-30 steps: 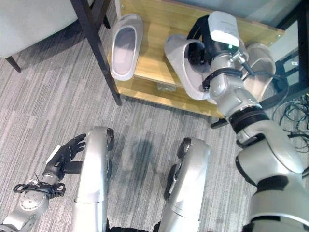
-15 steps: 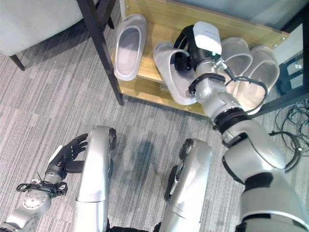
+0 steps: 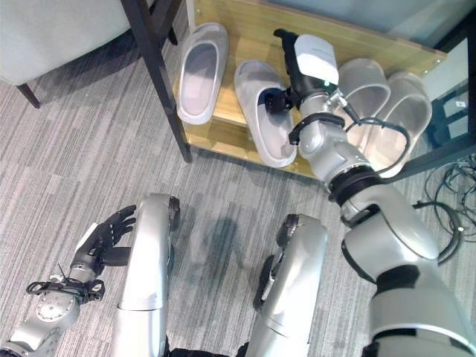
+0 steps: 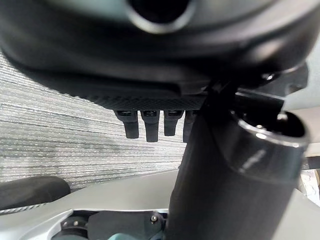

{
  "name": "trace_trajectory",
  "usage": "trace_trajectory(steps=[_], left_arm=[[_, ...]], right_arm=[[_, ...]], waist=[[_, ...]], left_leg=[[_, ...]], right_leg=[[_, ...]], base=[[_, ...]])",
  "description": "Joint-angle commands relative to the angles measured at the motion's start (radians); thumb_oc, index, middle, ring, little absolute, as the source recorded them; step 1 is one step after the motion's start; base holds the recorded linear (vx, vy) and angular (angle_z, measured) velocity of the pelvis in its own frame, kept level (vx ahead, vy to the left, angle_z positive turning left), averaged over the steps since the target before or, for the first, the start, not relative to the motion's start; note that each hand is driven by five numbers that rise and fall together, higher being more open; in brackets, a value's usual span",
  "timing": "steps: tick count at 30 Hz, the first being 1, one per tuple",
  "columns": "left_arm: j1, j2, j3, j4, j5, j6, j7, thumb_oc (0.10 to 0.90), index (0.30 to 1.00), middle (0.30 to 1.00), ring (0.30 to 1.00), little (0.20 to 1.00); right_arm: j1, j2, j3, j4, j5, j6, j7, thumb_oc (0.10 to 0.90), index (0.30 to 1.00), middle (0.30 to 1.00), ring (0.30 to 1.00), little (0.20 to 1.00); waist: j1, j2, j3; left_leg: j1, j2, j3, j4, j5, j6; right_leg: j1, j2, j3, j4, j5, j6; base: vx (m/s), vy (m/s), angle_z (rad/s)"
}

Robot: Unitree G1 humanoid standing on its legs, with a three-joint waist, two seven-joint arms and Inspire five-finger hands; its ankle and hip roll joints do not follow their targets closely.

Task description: Arrange the slippers neatly on the shoe rack.

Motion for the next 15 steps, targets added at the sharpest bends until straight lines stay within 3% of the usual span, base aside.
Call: trace_trajectory(steps=[1,15], left_arm=[[-0.103,-0.030,-0.020,0.062,0.002,0.015,0.066,0.800,0.900,0.900,0.900,0.900],[-0.122,-0.034,-0.002,0.076,-0.009,0.006,0.073,0.800,0.900,0.900,0.900,0.900]], right_arm=[[-0.259,-0.020,0.004,0.038,0.015,-0.034,-0.038,0.800,0.900,0.900,0.900,0.900],[-0.300,-0.019,0.026,0.052,-0.005,-0.021,-0.046,0.800,0.900,0.900,0.900,0.900]], waist=[[0.019,0.003,-0.036],[0.019,-0.020,-0.036]], left_leg=[[-0.067,0.045,0.082,0.037,-0.045,0.105],[-0.067,0.042,0.077,0.030,-0.046,0.092]], right_leg=[[-0.020,-0.064,-0.066,0.042,-0.013,-0.176],[-0.020,-0.067,-0.067,0.049,-0.016,-0.176]], base=[[0.00,0.000,0.00],[0.00,-0.006,0.00]])
